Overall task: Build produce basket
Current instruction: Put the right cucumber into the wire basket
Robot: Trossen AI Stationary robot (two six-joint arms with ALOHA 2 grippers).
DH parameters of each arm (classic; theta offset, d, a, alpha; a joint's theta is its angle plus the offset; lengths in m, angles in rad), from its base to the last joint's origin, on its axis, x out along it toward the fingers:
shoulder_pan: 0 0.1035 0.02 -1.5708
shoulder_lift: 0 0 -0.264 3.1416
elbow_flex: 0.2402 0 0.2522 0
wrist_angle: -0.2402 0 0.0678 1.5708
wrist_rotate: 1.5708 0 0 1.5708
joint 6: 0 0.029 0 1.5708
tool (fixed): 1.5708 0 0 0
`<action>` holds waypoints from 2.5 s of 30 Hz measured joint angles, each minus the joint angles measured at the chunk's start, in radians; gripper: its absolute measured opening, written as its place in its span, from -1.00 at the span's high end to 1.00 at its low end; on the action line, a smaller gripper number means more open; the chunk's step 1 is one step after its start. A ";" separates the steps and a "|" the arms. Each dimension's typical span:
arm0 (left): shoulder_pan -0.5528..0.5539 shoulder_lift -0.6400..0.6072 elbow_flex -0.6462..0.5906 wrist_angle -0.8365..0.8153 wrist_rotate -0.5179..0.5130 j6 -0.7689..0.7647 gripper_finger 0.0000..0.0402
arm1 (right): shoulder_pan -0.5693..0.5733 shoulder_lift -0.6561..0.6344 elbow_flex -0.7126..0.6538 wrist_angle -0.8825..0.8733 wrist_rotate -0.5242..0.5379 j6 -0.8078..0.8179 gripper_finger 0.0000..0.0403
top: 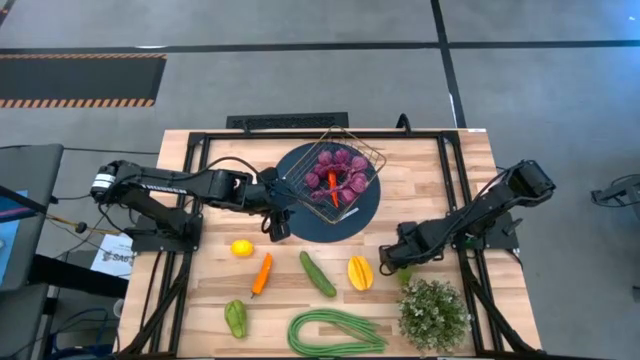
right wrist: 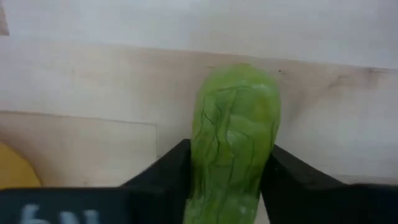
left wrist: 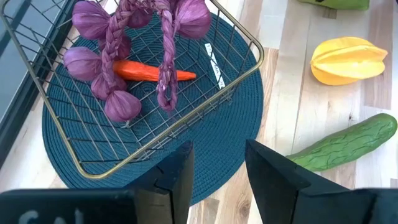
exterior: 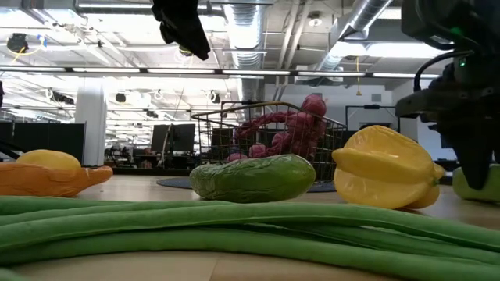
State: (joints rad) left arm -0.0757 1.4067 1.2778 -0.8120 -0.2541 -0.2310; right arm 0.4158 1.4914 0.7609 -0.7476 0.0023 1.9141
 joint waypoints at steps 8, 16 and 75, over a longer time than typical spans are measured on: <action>0.000 0.000 0.000 -0.001 0.013 0.000 0.35 | -0.006 0.000 0.001 0.056 -0.004 -0.015 0.50; 0.000 0.000 0.000 -0.001 0.013 0.000 0.35 | -0.036 -0.009 0.115 0.008 0.019 -0.136 0.50; 0.000 0.000 0.000 -0.021 0.035 -0.016 0.35 | -0.759 0.382 0.803 -0.120 0.040 -1.250 0.50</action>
State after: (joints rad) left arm -0.0760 1.4063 1.2778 -0.8332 -0.2195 -0.2466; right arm -0.3435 1.8731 1.5636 -0.8676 0.0427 0.6643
